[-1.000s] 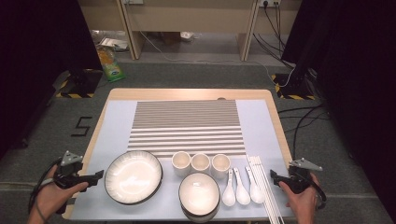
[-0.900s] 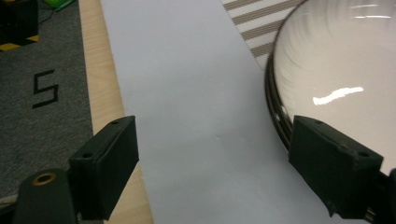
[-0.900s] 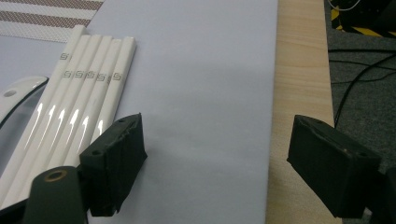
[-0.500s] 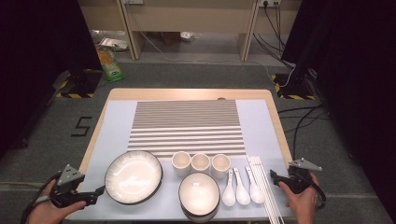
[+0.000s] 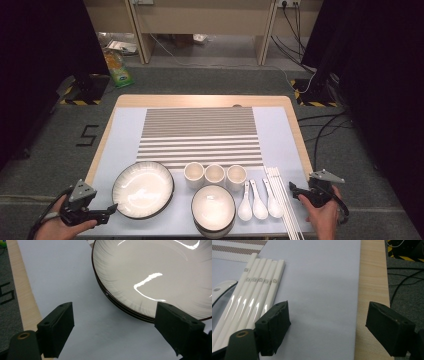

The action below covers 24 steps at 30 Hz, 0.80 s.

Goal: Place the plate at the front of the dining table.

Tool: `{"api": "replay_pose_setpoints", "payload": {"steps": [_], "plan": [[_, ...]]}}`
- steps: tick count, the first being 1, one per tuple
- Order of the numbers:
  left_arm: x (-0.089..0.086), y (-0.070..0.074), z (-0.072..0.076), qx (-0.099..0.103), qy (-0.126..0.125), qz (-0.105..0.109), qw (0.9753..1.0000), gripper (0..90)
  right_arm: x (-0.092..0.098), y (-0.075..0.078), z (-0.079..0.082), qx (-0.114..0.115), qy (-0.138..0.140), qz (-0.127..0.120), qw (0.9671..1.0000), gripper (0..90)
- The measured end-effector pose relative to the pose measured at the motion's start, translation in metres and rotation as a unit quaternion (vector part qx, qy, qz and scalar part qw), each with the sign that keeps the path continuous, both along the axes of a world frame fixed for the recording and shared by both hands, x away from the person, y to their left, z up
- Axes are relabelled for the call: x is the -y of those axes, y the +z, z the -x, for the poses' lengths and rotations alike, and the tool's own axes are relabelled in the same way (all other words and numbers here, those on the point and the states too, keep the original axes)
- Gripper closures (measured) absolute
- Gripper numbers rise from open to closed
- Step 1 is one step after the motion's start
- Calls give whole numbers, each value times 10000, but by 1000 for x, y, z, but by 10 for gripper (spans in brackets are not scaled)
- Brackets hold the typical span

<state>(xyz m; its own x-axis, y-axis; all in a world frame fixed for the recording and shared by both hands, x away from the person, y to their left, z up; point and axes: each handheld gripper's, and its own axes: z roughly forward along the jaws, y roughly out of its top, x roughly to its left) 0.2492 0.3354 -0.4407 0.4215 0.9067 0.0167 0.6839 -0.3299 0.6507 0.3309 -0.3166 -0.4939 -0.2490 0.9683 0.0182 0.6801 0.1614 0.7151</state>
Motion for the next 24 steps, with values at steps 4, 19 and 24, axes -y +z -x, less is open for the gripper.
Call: {"api": "replay_pose_setpoints", "payload": {"steps": [4,19,24], "plan": [[2,0,0,10,-27,-37,10000,150,-1,0,0,-10,-17,-2,10000,191],[8,-2,-3,49,-13,-222,9997,138,-1,0,0,-10,-28,20,10000,185],[8,-3,-4,36,51,-254,9997,105,-1,0,-1,-3,-12,33,10000,185]]}}
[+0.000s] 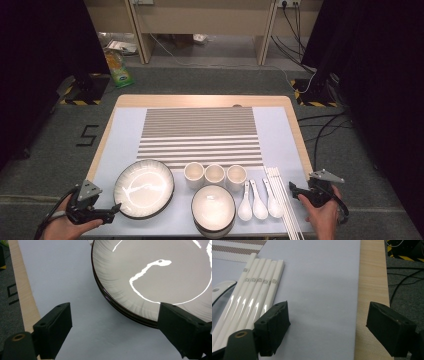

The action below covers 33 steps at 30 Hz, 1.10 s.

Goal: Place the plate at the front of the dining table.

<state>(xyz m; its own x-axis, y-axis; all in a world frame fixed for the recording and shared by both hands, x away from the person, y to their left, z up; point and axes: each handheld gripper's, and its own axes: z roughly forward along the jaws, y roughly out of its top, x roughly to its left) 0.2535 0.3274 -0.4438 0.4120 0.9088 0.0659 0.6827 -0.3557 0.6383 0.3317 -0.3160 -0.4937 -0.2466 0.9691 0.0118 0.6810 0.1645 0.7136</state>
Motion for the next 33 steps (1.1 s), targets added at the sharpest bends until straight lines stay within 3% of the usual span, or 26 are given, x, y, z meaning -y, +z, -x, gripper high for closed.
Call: {"api": "replay_pose_setpoints", "payload": {"steps": [4,7,11,12,14,15,20,26,33], "plan": [[1,-1,-1,6,30,-33,10000,82,0,0,0,2,2,-9,10000,191],[2,-1,-2,29,19,-57,10000,80,-1,2,0,79,70,-130,9999,247],[3,-1,-3,53,40,-53,10000,76,-8,8,-1,178,181,-124,9996,214],[4,-1,-3,52,31,-71,10000,75,-14,15,-2,279,365,-186,9988,205],[4,-1,-4,49,27,-80,10000,72,-17,19,-3,366,425,-213,9982,193],[4,-1,-4,50,31,-84,9999,70,-24,27,-4,438,556,-247,9972,147],[2,-3,-6,41,52,-25,10000,57,-50,56,-12,723,1090,-302,9910,153],[3,-3,-8,76,87,-35,9999,54,-82,86,-30,817,1541,-266,9843,173],[6,-3,-9,132,125,-154,9997,46,-114,106,-48,795,1939,-181,9776,214]]}}
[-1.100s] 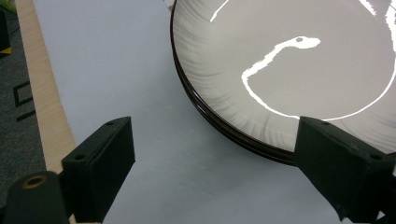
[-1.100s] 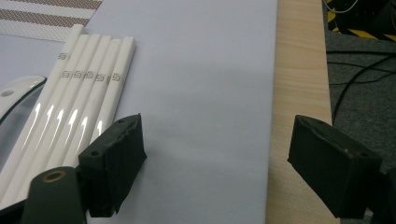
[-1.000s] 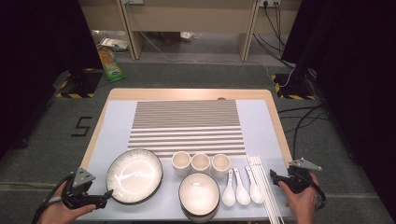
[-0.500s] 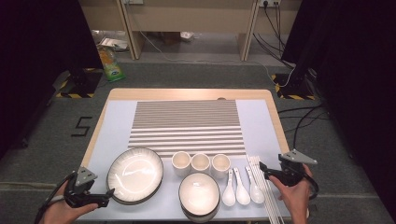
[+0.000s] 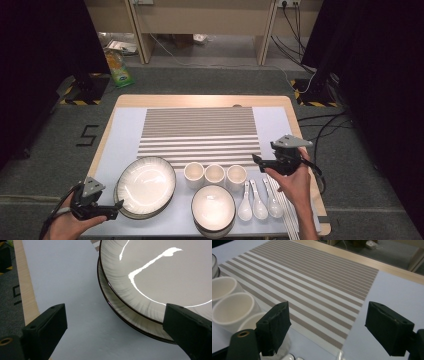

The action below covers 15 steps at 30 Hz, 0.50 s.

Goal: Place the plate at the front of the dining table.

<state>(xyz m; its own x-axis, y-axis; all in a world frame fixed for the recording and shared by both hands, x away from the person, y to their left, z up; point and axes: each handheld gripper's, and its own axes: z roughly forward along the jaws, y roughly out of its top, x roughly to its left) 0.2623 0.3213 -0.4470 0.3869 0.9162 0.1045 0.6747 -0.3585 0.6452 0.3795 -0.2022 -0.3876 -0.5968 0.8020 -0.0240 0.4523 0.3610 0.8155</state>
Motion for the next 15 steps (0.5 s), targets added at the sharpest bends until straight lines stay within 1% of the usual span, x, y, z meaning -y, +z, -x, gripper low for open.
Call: {"api": "replay_pose_setpoints", "payload": {"steps": [1,2,3,5,6,7,8,9,10,13,14,15], "plan": [[1,0,1,37,2,-50,10000,47,-15,8,-6,-38,211,9,9998,227],[1,0,0,18,4,-52,10000,46,-20,10,-9,-21,297,8,9996,239],[1,0,-1,11,11,-61,10000,41,-29,14,-12,-42,403,-3,9992,257],[2,0,-2,48,25,-43,10000,40,-43,20,-16,-9,554,38,9985,262],[2,0,-2,48,25,-43,10000,44,-49,23,-18,71,645,84,9979,273],[3,-1,-2,65,26,-52,10000,44,-49,23,-18,71,645,84,9979,273],[3,0,-3,58,22,-73,10000,45,-61,28,-20,172,834,135,9963,305],[3,0,-3,52,26,-67,10000,43,-66,30,-21,191,882,121,9958,305],[3,-1,-3,54,28,-59,10000,42,-71,31,-22,162,900,121,9957,303],[2,-1,-3,54,22,-51,10000,41,-86,34,-26,162,1082,350,9934,299],[2,-1,-3,54,22,-51,10000,41,-90,35,-27,107,1097,386,9932,324],[2,-1,-3,38,19,-35,10000,39,-95,35,-28,58,1201,399,9919,361]]}}
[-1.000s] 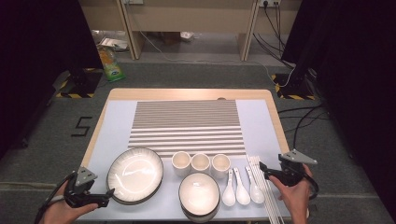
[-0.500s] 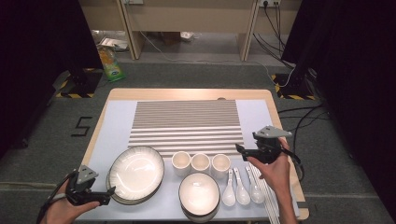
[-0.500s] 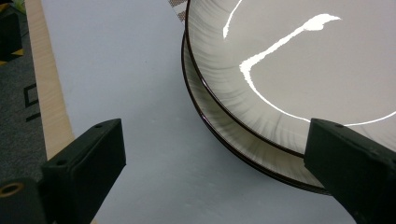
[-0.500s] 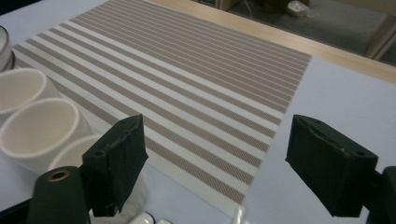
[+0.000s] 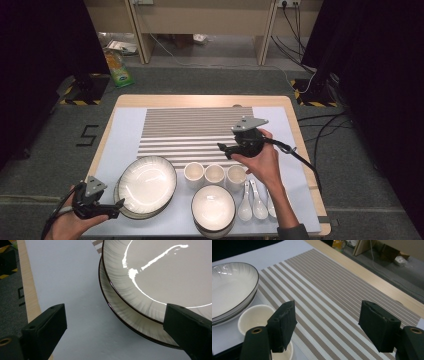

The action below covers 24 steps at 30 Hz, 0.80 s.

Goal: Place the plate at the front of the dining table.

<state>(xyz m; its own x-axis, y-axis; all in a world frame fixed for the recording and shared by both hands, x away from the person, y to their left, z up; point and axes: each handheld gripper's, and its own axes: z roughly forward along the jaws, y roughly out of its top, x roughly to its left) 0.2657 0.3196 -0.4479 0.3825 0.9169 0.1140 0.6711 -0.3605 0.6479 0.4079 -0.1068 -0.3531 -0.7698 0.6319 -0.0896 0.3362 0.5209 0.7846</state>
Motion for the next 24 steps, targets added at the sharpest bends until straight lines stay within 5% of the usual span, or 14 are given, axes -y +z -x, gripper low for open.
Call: {"api": "replay_pose_setpoints", "payload": {"steps": [6,11,15,24], "plan": [[0,0,0,-16,-2,0,10000,39,-20,-3,-4,55,372,112,9992,425],[-1,-1,0,-29,5,19,10000,40,-30,-6,-6,203,388,384,9983,463],[-1,-1,0,-26,3,-51,10000,43,-35,-11,-7,82,302,450,9985,376],[-2,-1,-1,-14,21,-94,10000,47,-41,-8,-16,-240,102,-76,9996,262]]}}
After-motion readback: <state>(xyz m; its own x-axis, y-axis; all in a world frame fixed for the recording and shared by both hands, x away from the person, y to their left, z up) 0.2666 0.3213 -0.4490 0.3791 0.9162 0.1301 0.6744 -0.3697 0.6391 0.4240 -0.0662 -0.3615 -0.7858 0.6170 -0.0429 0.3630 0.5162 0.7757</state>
